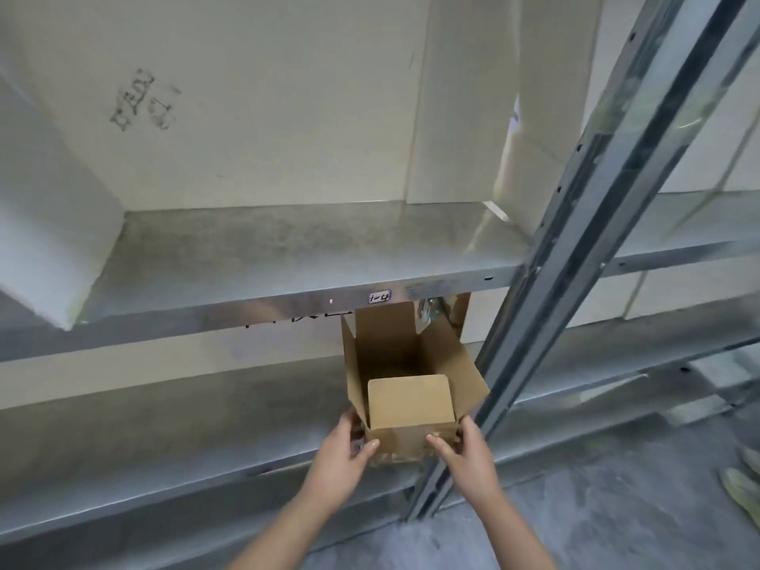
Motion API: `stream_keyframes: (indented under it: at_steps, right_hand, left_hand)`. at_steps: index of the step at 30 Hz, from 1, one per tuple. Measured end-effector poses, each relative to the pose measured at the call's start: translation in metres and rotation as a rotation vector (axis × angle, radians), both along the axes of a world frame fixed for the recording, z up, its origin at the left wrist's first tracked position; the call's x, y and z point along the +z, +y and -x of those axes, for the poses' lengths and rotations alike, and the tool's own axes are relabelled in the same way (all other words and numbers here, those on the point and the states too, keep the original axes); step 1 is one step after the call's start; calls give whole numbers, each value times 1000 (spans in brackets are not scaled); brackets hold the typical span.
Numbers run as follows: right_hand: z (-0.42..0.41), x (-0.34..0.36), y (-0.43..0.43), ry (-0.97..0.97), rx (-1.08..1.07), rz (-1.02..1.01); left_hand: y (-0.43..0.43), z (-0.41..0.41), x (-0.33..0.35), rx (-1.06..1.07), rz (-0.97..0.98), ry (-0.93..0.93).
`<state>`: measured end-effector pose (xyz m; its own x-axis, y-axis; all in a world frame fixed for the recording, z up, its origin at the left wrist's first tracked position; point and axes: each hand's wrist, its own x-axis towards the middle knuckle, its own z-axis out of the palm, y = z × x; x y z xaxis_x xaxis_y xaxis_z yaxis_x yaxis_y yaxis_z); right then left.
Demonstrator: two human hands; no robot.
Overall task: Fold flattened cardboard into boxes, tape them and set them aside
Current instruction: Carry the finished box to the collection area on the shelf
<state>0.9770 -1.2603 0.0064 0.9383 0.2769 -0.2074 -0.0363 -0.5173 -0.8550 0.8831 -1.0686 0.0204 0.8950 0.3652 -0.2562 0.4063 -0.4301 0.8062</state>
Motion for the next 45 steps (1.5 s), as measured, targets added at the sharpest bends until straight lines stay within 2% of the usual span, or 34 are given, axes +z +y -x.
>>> stream_keyframes:
  at_steps: [4, 9, 14, 19, 23, 28, 31, 33, 37, 45]
  right_hand:
    - [-30, -13, -3, 22, 63, 33]
    - [-45, -31, 5, 94, 13, 52]
    - [-53, -45, 9, 77, -59, 182]
    - [-42, -40, -3, 94, -104, 139]
    - [-13, -33, -11, -1, -99, 177]
    - [30, -27, -4, -272, 61, 382]
    - [54, -19, 14, -368, 160, 525]
    - [70, -10, 29, -400, 227, 573]
    - [107, 4, 70, -475, 413, 587]
    - [209, 30, 199, -594, 640, 537]
  left_hand:
    - [-12, -13, -15, 83, 7, 31]
    - [-15, -28, -32, 157, -22, 98]
    - [-3, -38, -45, 38, -232, 174]
    - [9, -30, -46, -102, -334, 192]
    - [15, -15, -41, -264, -556, 192]
    - [26, 11, -33, -461, -882, 140]
    - [35, 35, -25, -552, -1090, 77]
    - [43, 58, -21, -508, -1144, 53]
    - [69, 112, -7, -349, -1117, -8]
    - [165, 243, 24, -81, -1000, 55]
